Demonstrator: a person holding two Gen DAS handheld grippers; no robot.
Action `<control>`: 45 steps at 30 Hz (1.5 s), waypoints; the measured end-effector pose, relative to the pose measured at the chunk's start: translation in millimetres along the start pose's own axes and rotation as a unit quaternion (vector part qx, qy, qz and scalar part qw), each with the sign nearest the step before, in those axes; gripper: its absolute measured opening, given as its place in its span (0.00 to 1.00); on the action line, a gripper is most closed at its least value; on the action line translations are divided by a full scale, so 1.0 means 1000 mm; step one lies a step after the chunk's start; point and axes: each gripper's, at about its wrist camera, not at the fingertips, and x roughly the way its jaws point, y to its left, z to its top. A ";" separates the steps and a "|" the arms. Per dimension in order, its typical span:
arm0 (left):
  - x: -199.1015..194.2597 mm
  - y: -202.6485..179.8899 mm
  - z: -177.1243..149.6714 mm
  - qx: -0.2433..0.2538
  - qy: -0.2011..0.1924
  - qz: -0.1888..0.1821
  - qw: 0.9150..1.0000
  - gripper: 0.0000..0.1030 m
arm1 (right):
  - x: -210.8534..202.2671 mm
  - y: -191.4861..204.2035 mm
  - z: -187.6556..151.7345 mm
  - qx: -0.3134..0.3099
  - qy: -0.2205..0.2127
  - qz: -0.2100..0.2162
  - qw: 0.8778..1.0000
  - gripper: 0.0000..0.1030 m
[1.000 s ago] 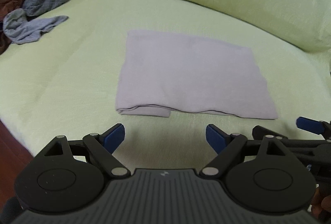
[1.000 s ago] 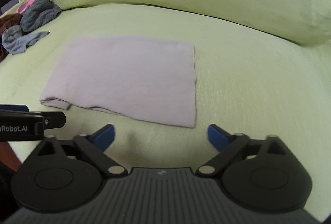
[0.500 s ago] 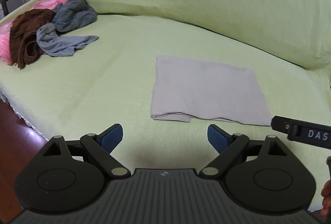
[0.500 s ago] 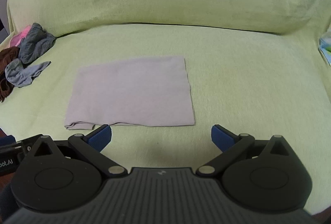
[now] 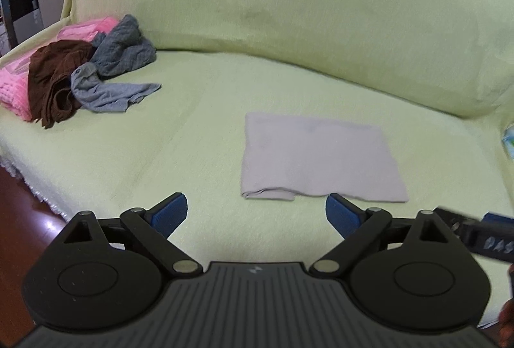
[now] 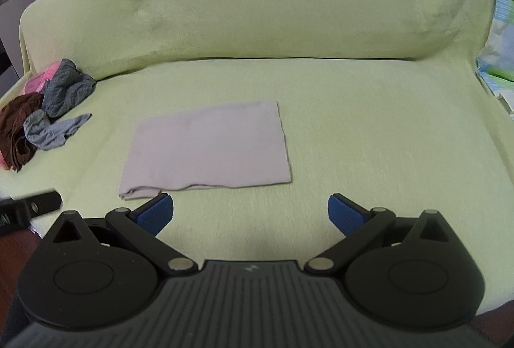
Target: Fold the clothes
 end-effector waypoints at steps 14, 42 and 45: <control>0.003 -0.020 0.012 0.009 0.000 -0.007 1.000 0.92 | -0.015 0.000 -0.001 -0.004 -0.024 -0.010 1.000 0.99; -0.008 -0.024 0.006 0.006 0.017 -0.005 1.000 0.96 | -0.016 -0.014 0.006 -0.027 -0.034 -0.029 0.999 0.99; -0.008 -0.027 0.006 0.012 0.015 -0.003 1.000 0.98 | -0.016 -0.014 0.006 -0.031 -0.031 -0.030 0.999 0.99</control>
